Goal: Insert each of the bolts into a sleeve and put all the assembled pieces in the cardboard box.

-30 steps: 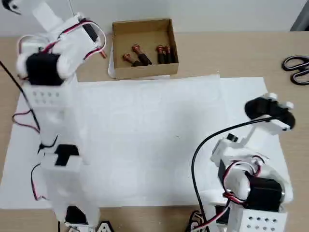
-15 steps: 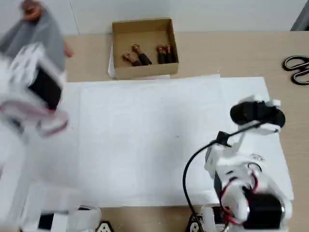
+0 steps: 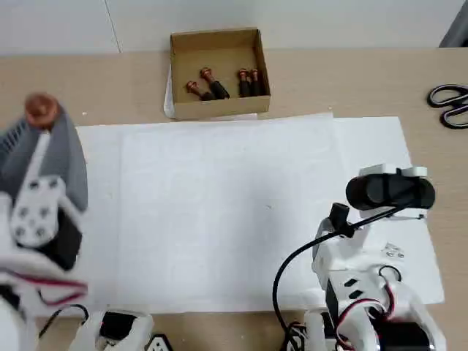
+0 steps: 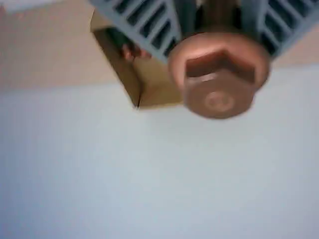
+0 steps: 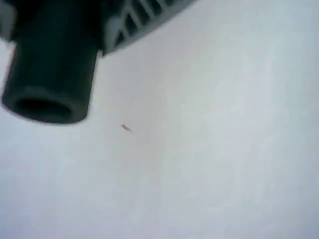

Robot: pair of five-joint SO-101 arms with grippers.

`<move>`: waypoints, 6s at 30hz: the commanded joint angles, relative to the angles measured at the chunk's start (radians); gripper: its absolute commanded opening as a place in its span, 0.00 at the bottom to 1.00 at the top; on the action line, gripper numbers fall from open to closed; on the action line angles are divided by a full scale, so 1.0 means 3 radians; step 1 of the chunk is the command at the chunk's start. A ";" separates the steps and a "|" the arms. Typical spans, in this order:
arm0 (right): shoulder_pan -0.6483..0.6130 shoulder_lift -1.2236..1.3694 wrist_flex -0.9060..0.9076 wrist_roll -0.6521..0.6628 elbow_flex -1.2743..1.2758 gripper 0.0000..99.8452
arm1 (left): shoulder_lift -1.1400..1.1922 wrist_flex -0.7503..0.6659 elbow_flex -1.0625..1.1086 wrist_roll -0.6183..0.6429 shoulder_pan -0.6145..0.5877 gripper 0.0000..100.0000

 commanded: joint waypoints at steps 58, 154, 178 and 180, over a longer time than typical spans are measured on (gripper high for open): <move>-0.2862 -0.1092 -0.1992 0.0609 0.1647 0.00 | -0.3534 -0.2491 0.5209 0.1652 0.1289 0.01; -0.2596 -0.1399 -0.2708 0.1555 0.1887 0.00 | -0.2833 -0.2230 0.5818 0.1811 0.2128 0.01; -0.2611 -0.1399 -0.2672 0.1575 0.1903 0.00 | -0.2833 -0.2112 0.5997 0.1805 0.2123 0.28; -0.2611 -0.1399 -0.2672 0.1575 0.1903 0.00 | -0.2833 -0.2112 0.5987 0.1805 0.2128 0.29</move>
